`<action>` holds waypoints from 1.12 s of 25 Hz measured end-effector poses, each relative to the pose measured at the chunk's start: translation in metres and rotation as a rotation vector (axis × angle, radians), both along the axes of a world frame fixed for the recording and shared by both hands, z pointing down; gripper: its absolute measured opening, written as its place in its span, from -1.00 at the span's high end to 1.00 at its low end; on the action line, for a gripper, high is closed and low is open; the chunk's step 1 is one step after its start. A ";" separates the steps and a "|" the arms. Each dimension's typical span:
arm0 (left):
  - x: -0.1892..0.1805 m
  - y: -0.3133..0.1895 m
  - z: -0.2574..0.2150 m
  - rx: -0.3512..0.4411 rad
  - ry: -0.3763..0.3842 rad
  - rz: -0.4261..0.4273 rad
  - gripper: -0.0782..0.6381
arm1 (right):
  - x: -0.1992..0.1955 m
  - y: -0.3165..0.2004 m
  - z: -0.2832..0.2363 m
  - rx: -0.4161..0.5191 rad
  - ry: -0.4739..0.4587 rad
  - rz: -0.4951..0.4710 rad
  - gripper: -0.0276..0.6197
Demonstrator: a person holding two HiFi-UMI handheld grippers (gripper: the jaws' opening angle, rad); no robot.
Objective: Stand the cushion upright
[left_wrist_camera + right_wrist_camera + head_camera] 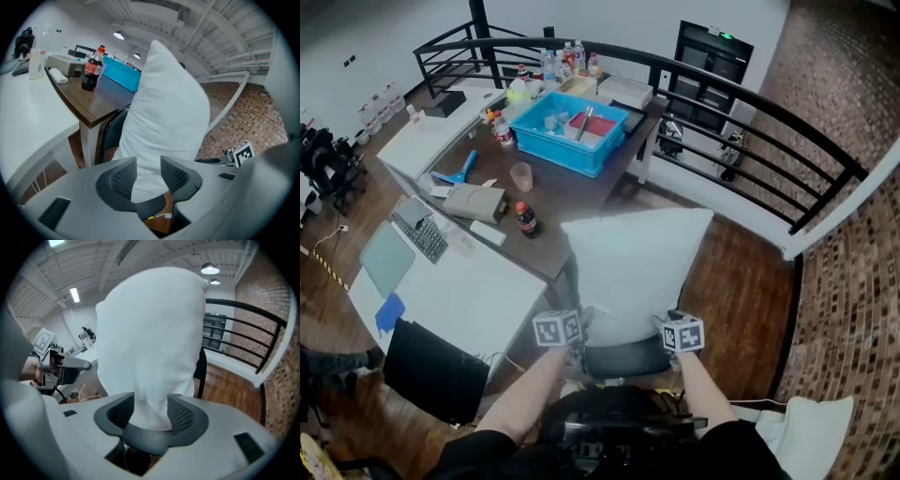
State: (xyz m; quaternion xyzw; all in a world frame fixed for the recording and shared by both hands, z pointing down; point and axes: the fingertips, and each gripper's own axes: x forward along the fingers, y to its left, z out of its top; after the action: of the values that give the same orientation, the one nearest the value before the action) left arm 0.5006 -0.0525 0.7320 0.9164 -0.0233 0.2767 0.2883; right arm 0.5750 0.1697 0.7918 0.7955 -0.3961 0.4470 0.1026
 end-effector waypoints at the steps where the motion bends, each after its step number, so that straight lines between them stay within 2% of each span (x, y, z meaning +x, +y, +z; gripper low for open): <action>1: -0.003 -0.005 -0.014 0.005 0.041 0.009 0.41 | -0.005 -0.002 -0.010 0.035 0.016 0.026 0.30; 2: -0.006 -0.010 -0.028 0.014 0.080 0.019 0.52 | -0.008 -0.008 -0.024 0.079 0.042 0.051 0.45; 3: -0.009 -0.015 -0.040 0.027 0.119 0.033 0.71 | -0.013 -0.014 -0.039 0.124 0.069 0.072 0.56; 6: -0.020 -0.020 -0.077 0.078 0.228 0.096 0.76 | -0.036 -0.030 -0.077 0.240 0.124 0.095 0.91; 12: -0.043 -0.014 -0.143 0.207 0.400 0.199 0.76 | -0.085 -0.054 -0.137 0.395 0.242 0.087 0.91; 15: -0.057 -0.002 -0.165 0.222 0.459 0.226 0.76 | -0.108 -0.051 -0.162 0.446 0.301 0.116 0.91; 20: -0.080 0.013 -0.178 0.235 0.502 0.267 0.76 | -0.140 -0.048 -0.197 0.540 0.359 0.140 0.91; 25: -0.100 0.015 -0.188 0.265 0.530 0.230 0.76 | -0.154 -0.042 -0.218 0.580 0.407 0.114 0.91; 28: -0.120 0.027 -0.206 0.288 0.577 0.220 0.76 | -0.170 -0.028 -0.237 0.603 0.453 0.091 0.91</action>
State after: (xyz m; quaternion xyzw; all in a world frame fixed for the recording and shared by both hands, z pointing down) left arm 0.3802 -0.0258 0.5263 0.9853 0.1193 0.0293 0.1191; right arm 0.4049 0.1412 0.5544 0.8853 -0.4416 0.1272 -0.0712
